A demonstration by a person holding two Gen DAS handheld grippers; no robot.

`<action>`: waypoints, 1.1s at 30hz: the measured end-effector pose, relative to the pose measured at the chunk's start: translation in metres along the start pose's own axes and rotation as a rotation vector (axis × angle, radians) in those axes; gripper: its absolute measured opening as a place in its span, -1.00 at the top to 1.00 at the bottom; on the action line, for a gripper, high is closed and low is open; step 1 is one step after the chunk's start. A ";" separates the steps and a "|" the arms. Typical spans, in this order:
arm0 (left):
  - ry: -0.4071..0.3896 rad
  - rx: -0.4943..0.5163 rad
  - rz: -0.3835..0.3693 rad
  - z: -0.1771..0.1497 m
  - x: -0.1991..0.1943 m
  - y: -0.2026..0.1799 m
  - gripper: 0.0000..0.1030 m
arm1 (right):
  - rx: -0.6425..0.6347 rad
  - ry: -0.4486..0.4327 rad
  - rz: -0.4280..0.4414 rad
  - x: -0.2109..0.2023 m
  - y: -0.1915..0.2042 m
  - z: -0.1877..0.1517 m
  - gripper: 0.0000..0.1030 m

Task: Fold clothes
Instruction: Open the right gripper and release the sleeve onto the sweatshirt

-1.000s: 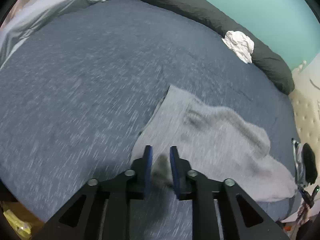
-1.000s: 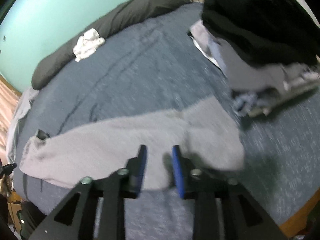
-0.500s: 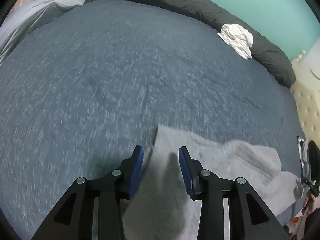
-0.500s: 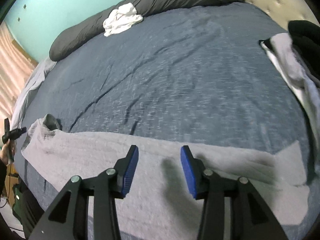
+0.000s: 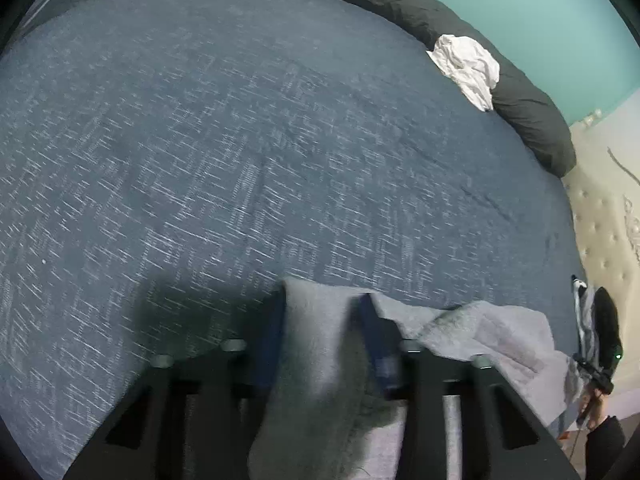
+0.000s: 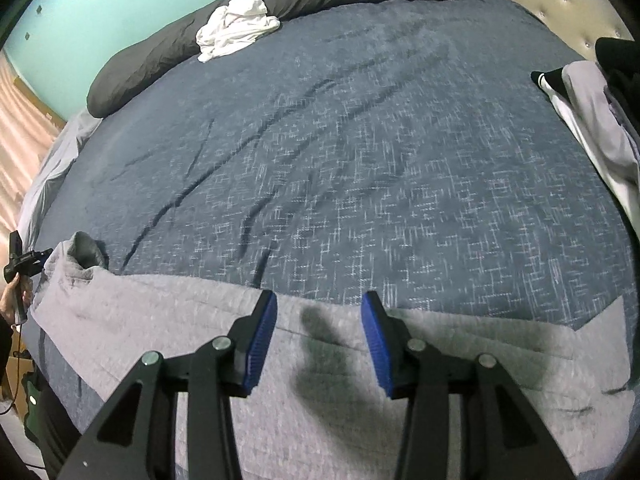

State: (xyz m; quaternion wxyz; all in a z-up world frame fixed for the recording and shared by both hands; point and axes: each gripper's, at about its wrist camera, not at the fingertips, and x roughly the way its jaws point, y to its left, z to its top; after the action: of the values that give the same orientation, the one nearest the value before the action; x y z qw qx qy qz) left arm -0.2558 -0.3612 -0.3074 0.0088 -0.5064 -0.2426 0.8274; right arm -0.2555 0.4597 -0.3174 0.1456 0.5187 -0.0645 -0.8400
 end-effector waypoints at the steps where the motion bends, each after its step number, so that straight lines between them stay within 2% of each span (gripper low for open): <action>1: -0.003 0.002 0.004 -0.001 -0.001 -0.001 0.76 | 0.000 -0.001 -0.001 -0.001 -0.001 0.000 0.13; 2: -0.011 0.005 0.010 -0.001 -0.003 -0.003 0.88 | 0.003 -0.003 -0.001 -0.001 -0.001 -0.001 0.13; 11: -0.172 0.001 0.032 -0.005 -0.071 -0.019 0.92 | 0.012 -0.035 0.013 -0.014 0.001 -0.002 0.13; 16: -0.191 -0.057 0.033 -0.010 -0.096 -0.004 0.92 | 0.016 -0.052 0.030 -0.020 0.005 0.000 0.13; 21: -0.142 -0.108 0.056 -0.013 -0.076 0.021 0.92 | 0.009 -0.039 0.030 -0.016 0.007 -0.002 0.13; 26: -0.106 -0.123 0.080 -0.005 -0.047 0.030 0.92 | 0.020 -0.023 -0.007 -0.014 -0.004 -0.004 0.13; 30: -0.081 -0.122 0.095 -0.002 -0.032 0.032 0.91 | 0.075 -0.029 -0.061 -0.019 -0.031 -0.007 0.13; 33: -0.071 -0.121 0.103 -0.005 -0.029 0.033 0.90 | 0.133 -0.047 -0.090 -0.026 -0.056 -0.011 -0.02</action>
State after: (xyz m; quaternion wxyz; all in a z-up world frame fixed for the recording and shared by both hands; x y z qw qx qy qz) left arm -0.2299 -0.3961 -0.2990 -0.0728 -0.4883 -0.2658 0.8280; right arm -0.2450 0.5216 -0.3151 0.0715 0.5096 -0.1003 -0.8515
